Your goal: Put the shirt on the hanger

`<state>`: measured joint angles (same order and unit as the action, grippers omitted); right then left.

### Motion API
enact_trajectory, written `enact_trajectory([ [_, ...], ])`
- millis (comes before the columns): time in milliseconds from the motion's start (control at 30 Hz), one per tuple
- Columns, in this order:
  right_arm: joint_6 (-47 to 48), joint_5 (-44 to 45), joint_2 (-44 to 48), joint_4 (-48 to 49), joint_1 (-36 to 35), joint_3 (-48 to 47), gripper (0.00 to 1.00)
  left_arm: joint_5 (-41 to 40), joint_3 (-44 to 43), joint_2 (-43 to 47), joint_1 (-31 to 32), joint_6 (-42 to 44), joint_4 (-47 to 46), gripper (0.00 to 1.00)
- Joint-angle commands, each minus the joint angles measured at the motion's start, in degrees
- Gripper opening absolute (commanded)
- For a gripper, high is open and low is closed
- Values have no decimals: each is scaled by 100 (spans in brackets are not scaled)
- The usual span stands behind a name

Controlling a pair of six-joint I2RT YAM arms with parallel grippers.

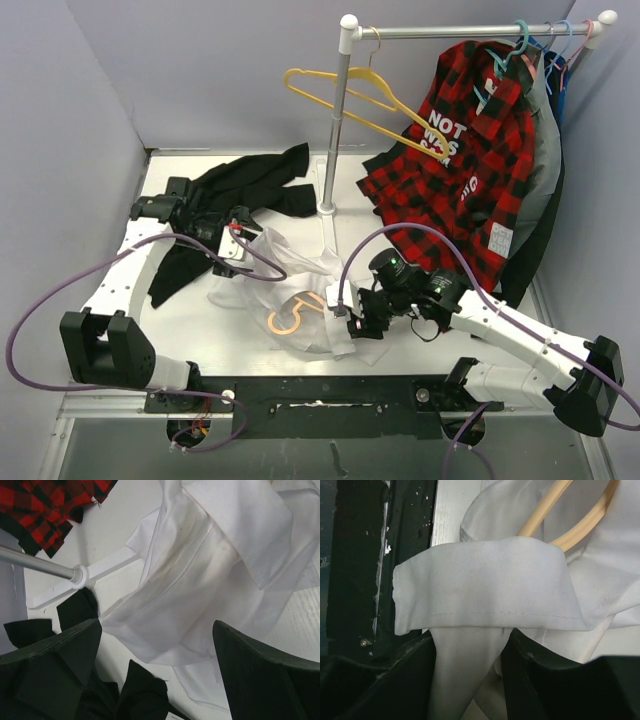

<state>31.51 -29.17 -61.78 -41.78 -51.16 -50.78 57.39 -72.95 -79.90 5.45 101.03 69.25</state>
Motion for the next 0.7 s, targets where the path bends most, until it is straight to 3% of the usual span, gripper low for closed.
enact_trajectory([
  [0, -167, -309, -58, 416, -69, -363, 0, 43, -224, -365, 310, 363, -391, 93],
  [200, -194, -298, -146, 315, -99, -449, 0, -86, -574, -879, 596, 605, 82, 90],
  [300, -194, -290, -106, 302, -96, -462, 0, -219, -554, -994, 647, 680, 22, 83],
  [433, -215, -134, 102, 450, -84, -324, 0, -116, -736, -1067, 641, 431, 148, 55],
  [567, -343, -182, 425, 767, 97, -126, 0, -150, -553, -847, 548, 367, 177, 4],
  [667, -422, -421, 569, 899, 349, -54, 0, -271, -296, -620, 460, 354, 84, 0],
])
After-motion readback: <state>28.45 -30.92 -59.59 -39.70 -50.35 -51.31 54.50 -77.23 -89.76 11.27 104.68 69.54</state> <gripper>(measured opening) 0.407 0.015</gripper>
